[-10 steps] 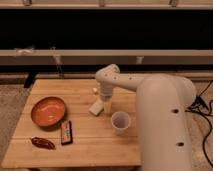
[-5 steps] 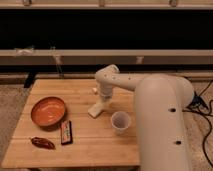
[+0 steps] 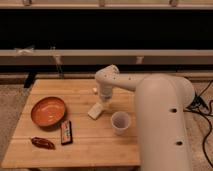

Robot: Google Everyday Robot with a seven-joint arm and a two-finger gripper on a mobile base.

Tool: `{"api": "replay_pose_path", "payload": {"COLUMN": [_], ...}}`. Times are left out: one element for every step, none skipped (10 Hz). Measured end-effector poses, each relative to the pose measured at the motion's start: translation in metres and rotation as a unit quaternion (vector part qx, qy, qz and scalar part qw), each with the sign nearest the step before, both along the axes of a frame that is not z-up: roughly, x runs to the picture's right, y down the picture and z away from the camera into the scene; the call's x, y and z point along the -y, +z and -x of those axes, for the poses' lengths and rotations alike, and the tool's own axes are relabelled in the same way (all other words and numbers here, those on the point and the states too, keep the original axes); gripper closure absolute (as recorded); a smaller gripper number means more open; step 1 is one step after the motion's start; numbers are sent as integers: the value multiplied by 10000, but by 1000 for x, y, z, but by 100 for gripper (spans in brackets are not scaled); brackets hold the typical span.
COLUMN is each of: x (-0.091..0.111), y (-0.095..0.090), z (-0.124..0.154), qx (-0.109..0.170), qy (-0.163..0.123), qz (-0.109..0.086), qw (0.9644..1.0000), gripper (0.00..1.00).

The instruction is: Wipe the white sponge on the table

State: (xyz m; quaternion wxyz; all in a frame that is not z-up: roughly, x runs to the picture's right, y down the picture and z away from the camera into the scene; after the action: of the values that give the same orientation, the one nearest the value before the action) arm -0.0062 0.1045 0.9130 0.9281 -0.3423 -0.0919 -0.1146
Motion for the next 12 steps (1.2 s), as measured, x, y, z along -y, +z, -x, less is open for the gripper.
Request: {"api": "replay_pose_path", "payload": {"x": [1, 2, 3, 4, 6, 8, 11, 18, 26, 34, 37, 39], "y": [-2, -3, -4, -5, -6, -6, -5, -1, 2, 4, 5, 2], "z": [1, 1, 0, 0, -1, -3, -6, -12, -24, -37, -48, -60], "qx": [3, 2, -19, -47, -97, -167, -265, -492, -669, -822, -952, -1068], "qy": [36, 70, 96, 120, 149, 165, 159, 172, 231, 280, 308, 333], "qz": [-23, -50, -84, -113, -162, -209, -262, -374, -462, -536, -575, -613], "qw": [10000, 10000, 9999, 9999, 9997, 9995, 9992, 9979, 9964, 9948, 9933, 9918], "gripper": [89, 97, 100, 100, 100, 100, 100, 100, 100, 100, 100, 100]}}
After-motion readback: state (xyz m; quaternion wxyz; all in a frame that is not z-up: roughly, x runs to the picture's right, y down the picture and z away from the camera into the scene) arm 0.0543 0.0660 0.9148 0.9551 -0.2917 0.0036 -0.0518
